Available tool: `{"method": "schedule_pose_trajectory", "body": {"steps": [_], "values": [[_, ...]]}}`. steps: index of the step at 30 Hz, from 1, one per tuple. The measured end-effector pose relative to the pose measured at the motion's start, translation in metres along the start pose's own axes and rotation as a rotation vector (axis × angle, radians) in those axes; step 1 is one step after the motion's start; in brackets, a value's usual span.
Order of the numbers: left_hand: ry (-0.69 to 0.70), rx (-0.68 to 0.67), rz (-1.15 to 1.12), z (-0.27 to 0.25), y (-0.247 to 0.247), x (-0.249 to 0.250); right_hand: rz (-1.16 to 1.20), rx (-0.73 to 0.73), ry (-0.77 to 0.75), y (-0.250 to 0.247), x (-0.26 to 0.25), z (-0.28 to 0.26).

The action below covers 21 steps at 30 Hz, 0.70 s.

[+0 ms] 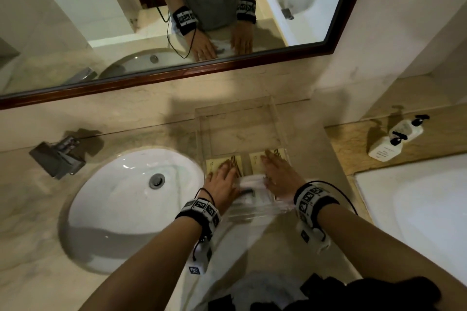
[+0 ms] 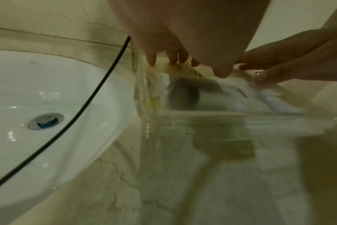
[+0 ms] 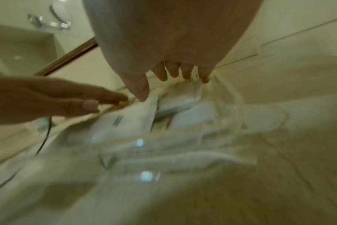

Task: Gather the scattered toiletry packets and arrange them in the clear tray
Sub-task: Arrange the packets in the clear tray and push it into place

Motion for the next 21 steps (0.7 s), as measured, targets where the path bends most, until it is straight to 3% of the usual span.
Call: {"method": "schedule_pose_trajectory", "body": {"steps": [2, 4, 6, 10, 13, 17, 21], "values": [[0.015, 0.124, -0.043, -0.006, -0.007, -0.006, 0.124, 0.192, 0.013, -0.021, 0.009, -0.008], [0.075, 0.273, -0.054, -0.017, -0.010, -0.009, 0.172, 0.291, 0.037, -0.033, 0.017, -0.018], [0.106, 0.349, -0.071, -0.027, -0.004, -0.013, 0.220, 0.219, 0.081, -0.032, 0.021, -0.025], [0.057, 0.325, -0.140, -0.034, 0.010, -0.018, 0.081, 0.013, 0.109, -0.014, 0.012, -0.027], [0.004, 0.304, -0.164, -0.034, 0.010, -0.019, -0.021, -0.038, 0.120, -0.008, 0.004, -0.026], [-0.050, 0.322, -0.283, -0.036, 0.001, -0.030, 0.047, 0.006, 0.187, -0.017, 0.014, -0.026], [-0.285, 0.451, -0.435, -0.045, -0.002, -0.061, 0.111, 0.136, 0.357, -0.035, 0.037, -0.031]]}}
Point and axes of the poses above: each hand's wrist, its own z-axis towards the middle knuckle, its own y-axis out of the palm, x = y × z, the point moved 4 cm from there along z, towards the middle knuckle, and after that the axes turned 3 degrees about -x, right-handed, at the moved point
